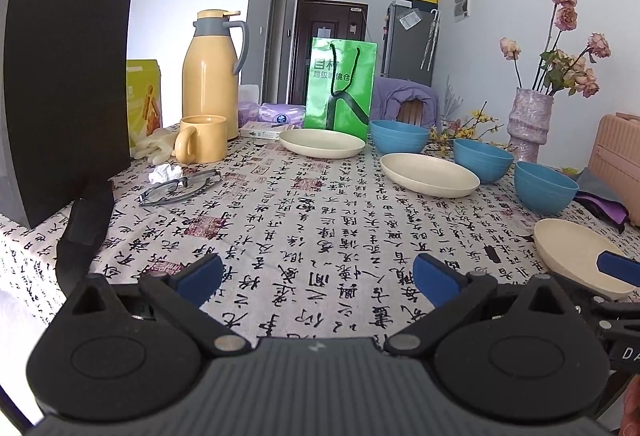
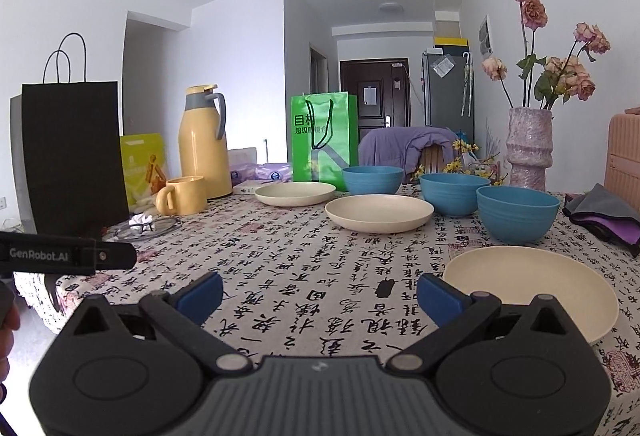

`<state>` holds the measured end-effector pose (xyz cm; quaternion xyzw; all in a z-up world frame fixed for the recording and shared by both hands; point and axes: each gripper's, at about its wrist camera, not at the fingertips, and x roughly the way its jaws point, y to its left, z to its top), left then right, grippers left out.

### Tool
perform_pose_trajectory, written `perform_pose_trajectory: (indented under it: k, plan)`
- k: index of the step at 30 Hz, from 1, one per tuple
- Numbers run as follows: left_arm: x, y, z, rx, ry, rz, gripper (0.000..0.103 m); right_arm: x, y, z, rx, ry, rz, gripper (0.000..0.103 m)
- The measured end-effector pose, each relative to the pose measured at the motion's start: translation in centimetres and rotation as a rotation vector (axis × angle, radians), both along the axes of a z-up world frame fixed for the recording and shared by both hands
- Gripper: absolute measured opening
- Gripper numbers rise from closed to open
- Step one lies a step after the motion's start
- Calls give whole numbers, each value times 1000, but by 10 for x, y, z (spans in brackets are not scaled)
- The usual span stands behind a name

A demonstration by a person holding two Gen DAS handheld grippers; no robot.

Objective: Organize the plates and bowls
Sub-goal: 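Grasp a cream plate with the left tool while the right tool grasps another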

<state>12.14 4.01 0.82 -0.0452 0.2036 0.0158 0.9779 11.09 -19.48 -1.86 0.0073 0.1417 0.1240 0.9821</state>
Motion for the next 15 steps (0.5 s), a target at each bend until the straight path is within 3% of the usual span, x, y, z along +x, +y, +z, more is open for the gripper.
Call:
perform_pose_trajectory:
  k: [8,15]
  plan:
    - [38,2,0,-10,28,-12,103,35,3,5,-27,26,-38,103]
    - [110,-7,8,-18,57,-58,103,107,-14,22,41,110,-76,103]
